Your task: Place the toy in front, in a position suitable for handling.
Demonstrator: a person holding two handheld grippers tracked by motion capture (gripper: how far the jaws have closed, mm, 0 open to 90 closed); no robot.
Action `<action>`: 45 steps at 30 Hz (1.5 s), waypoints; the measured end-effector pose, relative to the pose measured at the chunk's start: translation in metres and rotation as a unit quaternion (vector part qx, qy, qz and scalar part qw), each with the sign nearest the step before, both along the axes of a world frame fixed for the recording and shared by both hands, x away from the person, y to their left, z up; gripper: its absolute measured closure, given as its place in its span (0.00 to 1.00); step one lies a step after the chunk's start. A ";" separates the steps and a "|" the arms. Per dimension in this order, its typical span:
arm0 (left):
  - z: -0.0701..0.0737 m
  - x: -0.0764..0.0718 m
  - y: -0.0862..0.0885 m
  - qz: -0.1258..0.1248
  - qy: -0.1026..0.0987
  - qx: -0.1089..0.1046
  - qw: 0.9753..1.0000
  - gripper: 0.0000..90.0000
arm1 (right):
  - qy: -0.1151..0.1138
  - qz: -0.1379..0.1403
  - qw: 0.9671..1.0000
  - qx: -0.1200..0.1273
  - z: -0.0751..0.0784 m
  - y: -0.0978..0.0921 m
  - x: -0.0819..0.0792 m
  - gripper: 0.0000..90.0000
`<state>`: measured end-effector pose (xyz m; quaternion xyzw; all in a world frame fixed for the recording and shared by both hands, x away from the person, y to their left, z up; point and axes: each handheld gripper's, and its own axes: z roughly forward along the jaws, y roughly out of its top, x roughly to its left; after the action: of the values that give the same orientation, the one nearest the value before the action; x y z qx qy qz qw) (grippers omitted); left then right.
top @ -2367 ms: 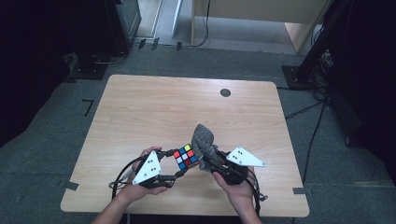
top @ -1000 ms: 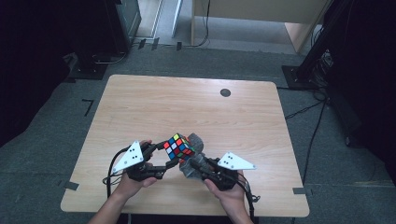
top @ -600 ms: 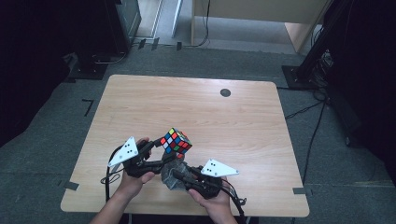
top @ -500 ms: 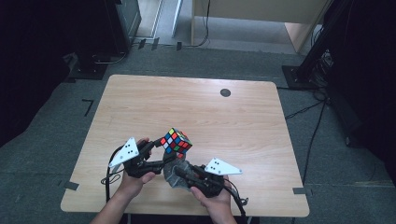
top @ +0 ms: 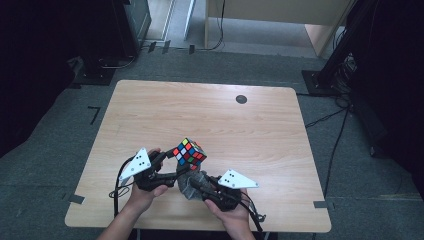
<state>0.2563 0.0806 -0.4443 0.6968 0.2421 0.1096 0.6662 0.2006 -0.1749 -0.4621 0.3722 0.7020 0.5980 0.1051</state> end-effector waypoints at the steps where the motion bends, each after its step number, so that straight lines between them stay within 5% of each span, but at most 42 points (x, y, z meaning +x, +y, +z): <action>1: 0.001 0.000 0.001 0.003 0.000 -0.004 1.000 0.38 | -0.001 -0.015 1.000 -0.005 0.000 -0.004 0.002 0.74; 3: 0.003 0.001 0.004 0.004 -0.003 -0.002 1.000 0.38 | 0.006 -0.053 0.998 -0.014 -0.001 -0.016 0.007 0.74; 7: 0.002 0.003 0.007 0.012 0.003 -0.001 1.000 0.38 | -0.004 -0.126 0.989 -0.078 -0.007 -0.040 0.020 0.74; 10: 0.000 0.006 0.008 0.019 0.012 0.006 1.000 0.38 | 0.012 -0.137 0.981 -0.133 -0.017 -0.054 0.034 0.73; 12: -0.001 0.007 0.007 0.022 0.016 0.010 1.000 0.38 | 0.027 -0.154 0.974 -0.166 -0.029 -0.062 0.042 0.71; 15: -0.001 0.008 0.007 0.023 0.023 0.014 0.999 0.38 | 0.057 -0.160 0.971 -0.169 -0.039 -0.074 0.050 0.55; 17: -0.002 0.010 0.006 0.025 0.032 0.013 0.999 0.38 | 0.038 -0.169 0.971 -0.162 -0.034 -0.076 0.049 0.44; 19: -0.003 0.012 0.005 0.022 0.047 0.011 0.999 0.38 | 0.002 -0.161 0.976 -0.144 -0.021 -0.075 0.044 0.37; 22: -0.002 0.013 0.001 0.010 0.077 -0.012 0.997 0.38 | -0.052 -0.113 0.985 -0.119 -0.004 -0.062 0.034 0.31; 25: -0.001 0.010 -0.008 0.001 0.084 -0.005 0.996 0.38 | -0.095 -0.066 0.985 -0.131 -0.001 -0.041 0.024 0.29; 30: -0.002 0.009 -0.020 -0.007 0.103 0.007 0.995 0.38 | -0.129 -0.026 0.980 -0.148 -0.003 -0.014 0.014 0.24; 35: -0.005 0.011 -0.027 -0.024 0.146 0.015 0.989 0.38 | -0.160 -0.064 0.973 -0.157 0.001 -0.006 0.009 0.24; 45: -0.006 0.012 -0.036 -0.066 0.161 0.013 0.985 0.38 | -0.197 -0.076 0.960 -0.186 -0.001 -0.006 0.004 0.38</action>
<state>0.2680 0.0445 -0.4503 0.7287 0.2980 -0.0450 0.6149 0.2049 -0.1804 -0.4631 0.2732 0.7362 0.5083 0.3535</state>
